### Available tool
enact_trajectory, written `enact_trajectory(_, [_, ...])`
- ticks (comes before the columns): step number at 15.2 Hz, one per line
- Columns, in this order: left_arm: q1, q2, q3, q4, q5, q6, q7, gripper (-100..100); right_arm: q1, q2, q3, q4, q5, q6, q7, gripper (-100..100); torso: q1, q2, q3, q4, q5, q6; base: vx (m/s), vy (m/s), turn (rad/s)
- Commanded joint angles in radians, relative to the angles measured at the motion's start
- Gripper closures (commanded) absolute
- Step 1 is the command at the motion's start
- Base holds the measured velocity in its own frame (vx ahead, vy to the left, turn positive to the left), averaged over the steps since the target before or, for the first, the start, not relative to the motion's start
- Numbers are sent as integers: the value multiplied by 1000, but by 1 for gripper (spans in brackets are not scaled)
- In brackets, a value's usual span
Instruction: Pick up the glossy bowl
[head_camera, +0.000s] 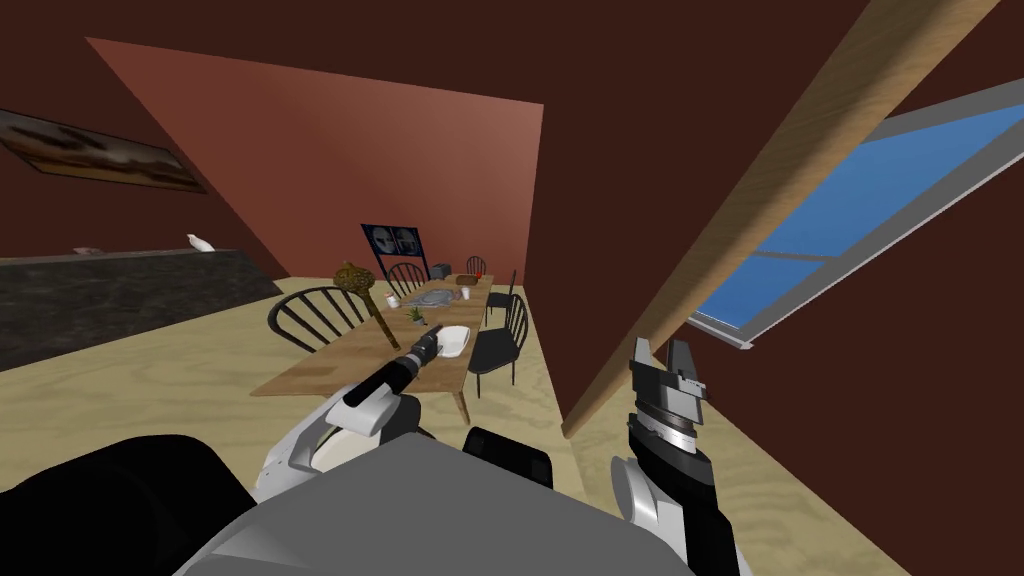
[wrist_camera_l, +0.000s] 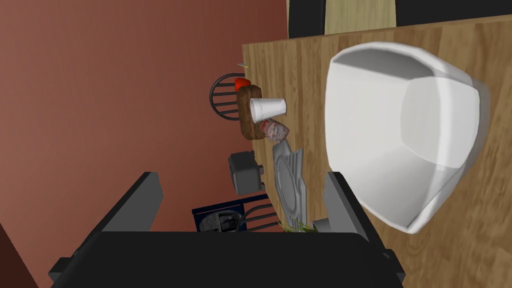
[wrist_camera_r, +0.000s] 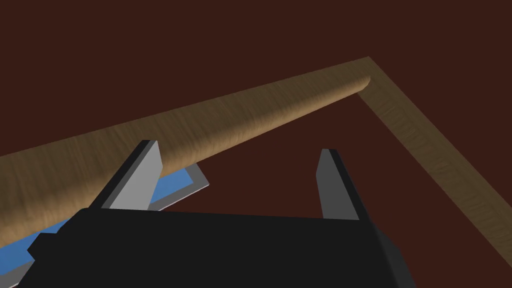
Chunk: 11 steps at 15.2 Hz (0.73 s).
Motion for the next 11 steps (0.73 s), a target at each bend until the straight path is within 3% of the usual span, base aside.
enact_trajectory(1, [-5,8,6,16,14,50,4,-100,0,0,0,0,0,0,0,0,0,0,0,0,0,0,15,-8,-133])
enact_trajectory(5, [0,17,16,26,34,103,9,-100,0,0,0,0,0,0,0,0,0,0,0,0,0,0,15,-3,-91])
enact_trajectory(11, [15,40,44,58,91,242,24,-100,0,0,0,0,0,0,0,0,1,-1,0,0,0,0,22,0,-113])
